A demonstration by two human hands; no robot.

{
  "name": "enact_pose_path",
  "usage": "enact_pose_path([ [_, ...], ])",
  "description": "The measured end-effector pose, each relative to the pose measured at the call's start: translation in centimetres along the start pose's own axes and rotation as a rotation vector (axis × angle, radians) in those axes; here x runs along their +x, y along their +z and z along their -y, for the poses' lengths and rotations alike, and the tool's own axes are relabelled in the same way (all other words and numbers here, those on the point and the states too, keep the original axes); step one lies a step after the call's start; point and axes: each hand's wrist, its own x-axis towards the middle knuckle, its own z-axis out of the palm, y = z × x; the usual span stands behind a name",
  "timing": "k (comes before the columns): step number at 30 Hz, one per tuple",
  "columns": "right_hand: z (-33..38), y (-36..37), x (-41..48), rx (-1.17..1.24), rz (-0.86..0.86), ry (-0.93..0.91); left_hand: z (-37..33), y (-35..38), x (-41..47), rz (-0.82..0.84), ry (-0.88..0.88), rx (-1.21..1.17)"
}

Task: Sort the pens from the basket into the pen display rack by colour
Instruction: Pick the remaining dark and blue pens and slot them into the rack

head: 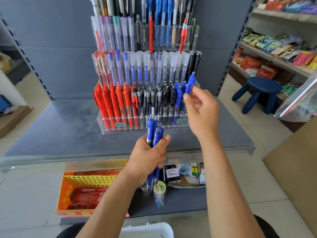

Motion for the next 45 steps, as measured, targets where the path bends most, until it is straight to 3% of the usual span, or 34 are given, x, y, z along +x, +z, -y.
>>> enact_pose_path([
  [6, -0.5, 0.5, -0.6, -0.108, -0.004, 0.149, -0.1, 0.0, 0.1, -0.004, 0.003, 0.024],
  [17, 1.1, -0.5, -1.9, -0.076, 0.008, 0.2, -0.2, 0.0, 0.0, -0.016, 0.0, 0.022],
  [19, 1.9, -1.3, -2.3, -0.021, 0.171, 0.215, -0.1, 0.0, -0.1, -0.019, 0.013, 0.03],
  [23, 2.8, -2.1, -2.9, -0.09, 0.671, 0.251, -0.1, -0.1, -0.2, -0.012, 0.032, 0.038],
  [25, 2.8, -2.0, -3.2, -0.109, 0.759, 0.285, -0.1, -0.1, -0.3, -0.011, 0.04, 0.037],
  [33, 2.3, -1.6, -3.8, 0.01, 0.707, 0.317, -0.1, 0.1, -0.2, -0.042, 0.046, 0.037],
  [40, 2.2, -1.5, -3.5, 0.15, 0.552, 0.375, -0.4, 0.3, -0.4, -0.059, 0.013, 0.003],
  [45, 2.3, -1.5, -3.5, 0.062, 0.663, 0.401, -0.6, 0.5, -0.5, -0.042, 0.028, 0.034],
])
